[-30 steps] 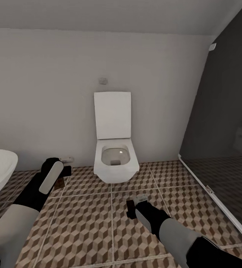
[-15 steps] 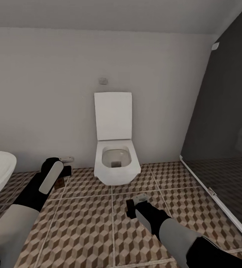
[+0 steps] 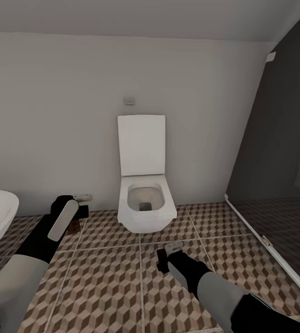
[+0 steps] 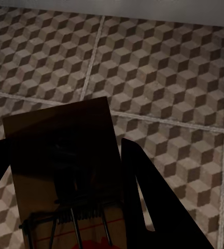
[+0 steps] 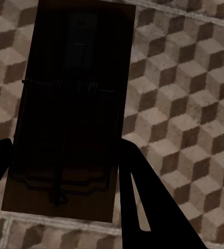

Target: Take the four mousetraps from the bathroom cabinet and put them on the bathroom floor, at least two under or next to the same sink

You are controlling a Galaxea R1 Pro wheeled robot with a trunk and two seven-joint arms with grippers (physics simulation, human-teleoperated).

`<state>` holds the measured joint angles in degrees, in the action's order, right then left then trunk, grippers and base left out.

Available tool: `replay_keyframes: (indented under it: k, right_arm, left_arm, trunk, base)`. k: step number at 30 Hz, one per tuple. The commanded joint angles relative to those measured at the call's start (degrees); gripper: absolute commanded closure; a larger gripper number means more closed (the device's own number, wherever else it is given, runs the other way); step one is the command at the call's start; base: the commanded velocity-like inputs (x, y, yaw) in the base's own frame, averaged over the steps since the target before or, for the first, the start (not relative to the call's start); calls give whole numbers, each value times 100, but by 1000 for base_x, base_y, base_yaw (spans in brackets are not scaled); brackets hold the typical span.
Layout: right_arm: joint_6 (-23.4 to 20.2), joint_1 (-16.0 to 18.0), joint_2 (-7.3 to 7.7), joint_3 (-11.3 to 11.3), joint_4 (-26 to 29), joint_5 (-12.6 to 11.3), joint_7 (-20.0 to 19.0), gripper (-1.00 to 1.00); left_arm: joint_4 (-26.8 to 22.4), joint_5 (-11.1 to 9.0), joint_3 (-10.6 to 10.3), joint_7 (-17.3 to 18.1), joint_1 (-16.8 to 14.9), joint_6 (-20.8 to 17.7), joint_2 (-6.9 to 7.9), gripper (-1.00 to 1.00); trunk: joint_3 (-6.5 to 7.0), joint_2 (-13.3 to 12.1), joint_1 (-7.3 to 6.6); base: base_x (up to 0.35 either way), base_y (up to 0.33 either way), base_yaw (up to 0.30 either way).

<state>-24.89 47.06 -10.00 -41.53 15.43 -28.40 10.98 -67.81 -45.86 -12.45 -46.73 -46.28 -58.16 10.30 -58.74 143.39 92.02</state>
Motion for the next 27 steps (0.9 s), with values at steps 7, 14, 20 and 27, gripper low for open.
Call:
replay_keyframes:
  k: [7, 14, 20, 27]
  right_arm:
    - [-16, 5, 0, -53, -3, -77, 44, 100]
    - [-16, 5, 0, -56, 1, -77, 42, 100]
    - [-16, 5, 0, -50, 9, -73, 40, 100]
    - [-6, 5, 0, -55, 51, -69, 34, 100]
  left_arm:
    - [-115, -37, 65, -56, 15, -48, 7, 100]
    - [-167, -37, 108, -56, 21, -54, 7, 100]
    - [-182, -32, 117, -56, 22, -55, 9, 100]
    - [-182, -29, 120, -56, 23, -55, 11, 100]
  trunk:
    - [-6, 3, -1]
    - [-28, 4, 2]
    - [-161, 12, 17]
    - [-250, 17, 28]
  base:
    - [15, 8, 0]
    - [3, 2, 0]
    - [0, 0, 0]
    - [0, 0, 0]
